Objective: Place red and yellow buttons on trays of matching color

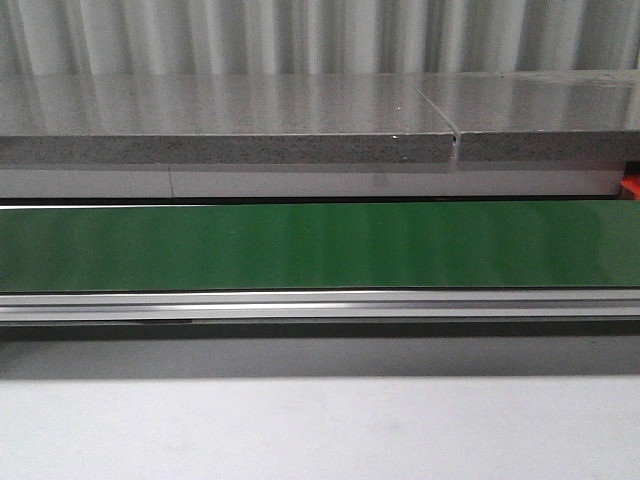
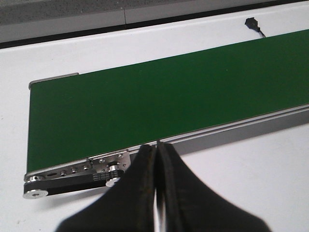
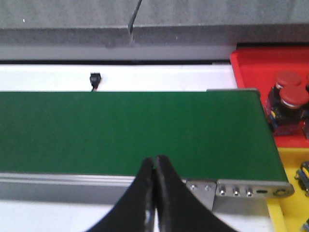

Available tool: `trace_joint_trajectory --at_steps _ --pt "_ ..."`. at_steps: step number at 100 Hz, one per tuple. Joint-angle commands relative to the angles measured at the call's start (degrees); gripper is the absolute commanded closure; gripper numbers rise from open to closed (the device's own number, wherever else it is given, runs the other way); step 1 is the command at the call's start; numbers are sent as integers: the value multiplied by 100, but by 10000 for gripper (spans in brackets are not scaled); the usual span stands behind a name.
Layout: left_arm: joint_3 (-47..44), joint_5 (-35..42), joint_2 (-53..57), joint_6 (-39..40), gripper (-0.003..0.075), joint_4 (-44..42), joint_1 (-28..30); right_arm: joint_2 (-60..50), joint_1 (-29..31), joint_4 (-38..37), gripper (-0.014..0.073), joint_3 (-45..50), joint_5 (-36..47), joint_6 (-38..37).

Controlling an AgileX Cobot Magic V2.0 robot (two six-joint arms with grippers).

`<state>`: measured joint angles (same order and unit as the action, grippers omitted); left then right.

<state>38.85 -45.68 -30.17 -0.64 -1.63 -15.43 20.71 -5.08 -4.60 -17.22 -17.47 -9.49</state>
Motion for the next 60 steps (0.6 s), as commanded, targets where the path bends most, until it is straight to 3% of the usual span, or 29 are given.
trace_joint_trajectory --at_steps 1,34,60 --pt "153 435 -22 64 741 48 -38 -151 365 610 662 212 1310 739" --pt "153 435 -22 64 741 48 -38 -1266 1005 656 662 1203 1501 805" --pt "153 435 -22 64 741 48 -38 -2179 1043 688 662 1810 1747 781"
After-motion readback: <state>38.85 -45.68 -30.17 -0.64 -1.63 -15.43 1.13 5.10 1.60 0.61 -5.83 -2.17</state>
